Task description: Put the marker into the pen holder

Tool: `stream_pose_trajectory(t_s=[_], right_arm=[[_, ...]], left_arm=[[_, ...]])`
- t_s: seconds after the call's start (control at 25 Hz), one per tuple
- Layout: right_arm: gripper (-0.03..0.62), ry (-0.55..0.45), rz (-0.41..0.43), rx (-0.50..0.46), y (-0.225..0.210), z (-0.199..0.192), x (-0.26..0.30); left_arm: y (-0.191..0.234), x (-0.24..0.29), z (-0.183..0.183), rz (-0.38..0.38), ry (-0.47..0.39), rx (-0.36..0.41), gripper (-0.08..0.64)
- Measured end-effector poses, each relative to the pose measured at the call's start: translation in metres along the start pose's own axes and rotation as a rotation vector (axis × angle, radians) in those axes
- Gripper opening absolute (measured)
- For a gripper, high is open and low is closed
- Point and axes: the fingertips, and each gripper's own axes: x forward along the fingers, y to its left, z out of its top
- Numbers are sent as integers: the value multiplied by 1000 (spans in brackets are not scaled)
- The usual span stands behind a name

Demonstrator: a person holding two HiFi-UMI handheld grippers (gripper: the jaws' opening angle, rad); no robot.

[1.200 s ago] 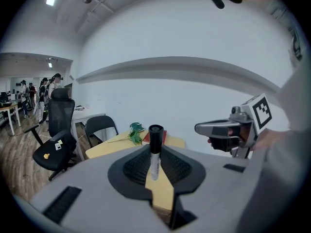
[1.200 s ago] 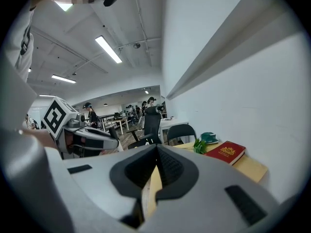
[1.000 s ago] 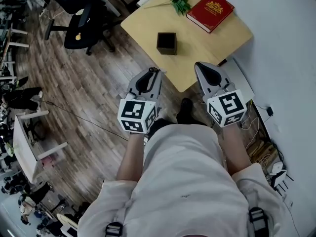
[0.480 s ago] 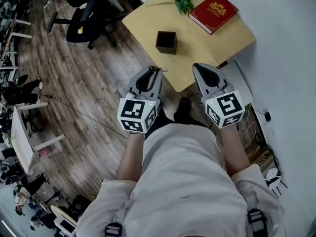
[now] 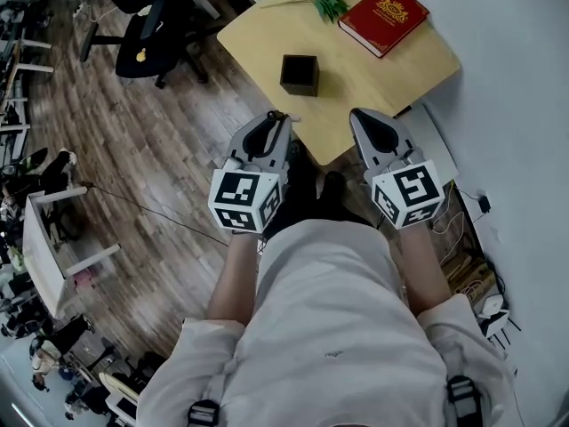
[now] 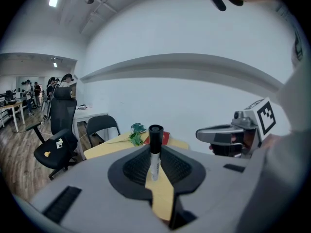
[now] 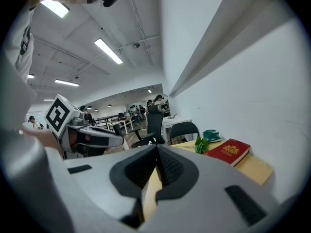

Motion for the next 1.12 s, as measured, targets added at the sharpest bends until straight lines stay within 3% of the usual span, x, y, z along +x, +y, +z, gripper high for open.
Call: stream_pose_trajectory(t_s=[0.4,1.12], right_arm=[[0,18,-50,-4,-13,13,24],[0,73,-105,38,-39,20,89]], left_arm=[[25,29,13,-53,4,-5,60],[78,100,19,-154,89,-8,60]])
